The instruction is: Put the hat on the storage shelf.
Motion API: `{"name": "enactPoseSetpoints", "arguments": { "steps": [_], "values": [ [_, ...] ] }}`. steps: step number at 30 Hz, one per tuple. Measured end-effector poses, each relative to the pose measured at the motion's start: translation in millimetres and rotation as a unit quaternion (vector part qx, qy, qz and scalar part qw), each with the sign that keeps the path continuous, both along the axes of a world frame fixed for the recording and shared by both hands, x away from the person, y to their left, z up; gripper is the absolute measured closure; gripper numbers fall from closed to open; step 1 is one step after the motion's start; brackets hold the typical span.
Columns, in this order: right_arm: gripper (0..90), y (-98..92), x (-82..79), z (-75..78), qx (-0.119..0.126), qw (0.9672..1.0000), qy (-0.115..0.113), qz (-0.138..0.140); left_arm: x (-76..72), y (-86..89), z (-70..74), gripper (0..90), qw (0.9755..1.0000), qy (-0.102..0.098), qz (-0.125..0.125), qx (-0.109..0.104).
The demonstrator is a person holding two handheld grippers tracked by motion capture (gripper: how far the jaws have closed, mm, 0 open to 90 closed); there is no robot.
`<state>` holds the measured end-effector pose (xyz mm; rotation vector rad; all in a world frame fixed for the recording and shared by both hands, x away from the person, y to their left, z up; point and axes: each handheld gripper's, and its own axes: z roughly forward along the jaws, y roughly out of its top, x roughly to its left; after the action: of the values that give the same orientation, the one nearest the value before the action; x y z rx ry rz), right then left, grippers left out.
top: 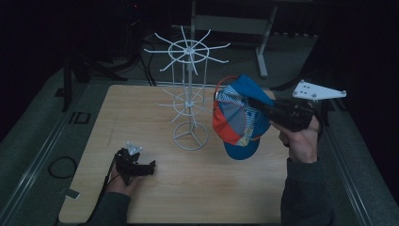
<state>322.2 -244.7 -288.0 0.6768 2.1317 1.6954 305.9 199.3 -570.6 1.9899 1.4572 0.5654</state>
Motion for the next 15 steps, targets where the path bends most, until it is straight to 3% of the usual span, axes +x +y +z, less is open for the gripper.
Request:
{"name": "enactPoseSetpoints", "arguments": {
  "steps": [15],
  "values": [
    [87.7, -6.4, -5.2, 6.8, 0.026, 0.9995, -0.019, -0.001, 0.0, 0.0, 0.0, 0.0, 1.0000, 0.000, 0.000, 0.000]
  ]
}}
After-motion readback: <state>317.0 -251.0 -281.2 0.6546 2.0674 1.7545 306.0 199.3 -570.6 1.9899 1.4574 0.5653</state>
